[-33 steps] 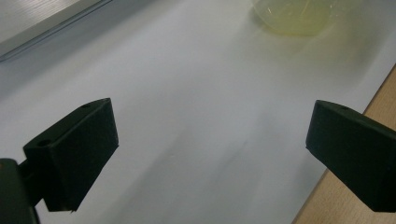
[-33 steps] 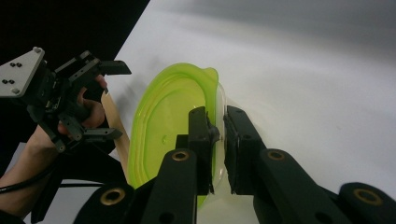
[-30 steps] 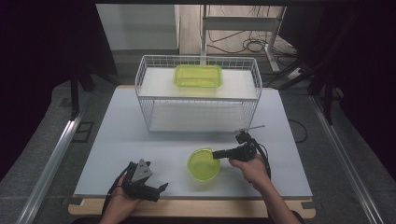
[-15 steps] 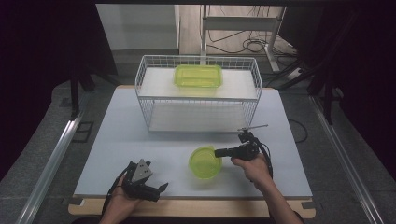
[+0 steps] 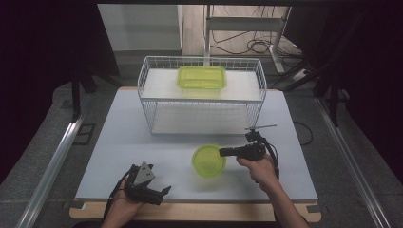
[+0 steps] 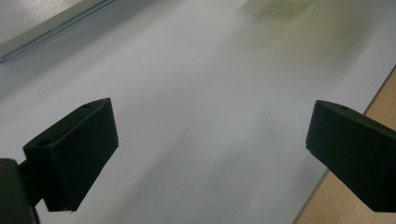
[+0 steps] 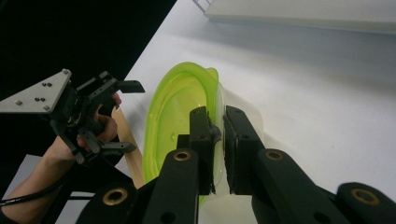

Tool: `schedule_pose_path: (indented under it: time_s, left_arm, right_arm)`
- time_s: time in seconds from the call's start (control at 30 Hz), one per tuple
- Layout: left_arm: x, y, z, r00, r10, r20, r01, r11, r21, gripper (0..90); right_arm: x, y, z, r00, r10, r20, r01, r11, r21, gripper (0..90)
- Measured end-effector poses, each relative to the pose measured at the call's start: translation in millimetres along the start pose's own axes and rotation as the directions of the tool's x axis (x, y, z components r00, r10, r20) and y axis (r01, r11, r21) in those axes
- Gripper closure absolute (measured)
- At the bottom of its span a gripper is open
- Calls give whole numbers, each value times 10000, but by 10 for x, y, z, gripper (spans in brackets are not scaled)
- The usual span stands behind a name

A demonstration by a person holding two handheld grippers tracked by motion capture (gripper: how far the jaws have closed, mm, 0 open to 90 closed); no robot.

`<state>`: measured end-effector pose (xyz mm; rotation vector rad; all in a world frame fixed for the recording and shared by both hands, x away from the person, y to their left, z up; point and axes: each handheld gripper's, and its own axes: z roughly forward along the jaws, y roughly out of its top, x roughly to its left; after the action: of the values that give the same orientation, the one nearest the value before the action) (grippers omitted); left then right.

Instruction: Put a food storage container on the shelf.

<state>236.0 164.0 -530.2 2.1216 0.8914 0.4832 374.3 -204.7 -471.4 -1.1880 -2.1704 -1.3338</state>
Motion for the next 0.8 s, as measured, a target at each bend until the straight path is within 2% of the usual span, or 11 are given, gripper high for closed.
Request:
schedule_pose_path:
  time_s: [0.1,0.23,0.43,0.67,0.77,0.8]
  left_arm:
    - [-2,1,2,10000,3,13,-3,10000,0,20]
    - [-4,1,4,10000,17,14,-17,10000,11,20]
    - [1,-1,4,10000,13,16,-13,10000,31,20]
    - [-5,0,7,10000,30,14,-30,10000,34,21]
    - [-1,-2,6,10000,16,10,-16,10000,34,21]
    - [0,-2,6,10000,16,13,-16,10000,34,21]
  right_arm:
    - [10,20,-32,9999,26,-151,-27,10000,-90,836]
    - [-1,13,-4,9997,-69,245,65,9999,148,837]
    - [-98,-17,36,9994,307,157,-309,9995,107,836]
    - [-103,11,66,9982,1,605,-2,10000,19,825]
    - [-113,13,62,9987,234,449,-235,9997,15,835]
    - [-116,10,59,9989,383,261,-383,9993,-17,838]
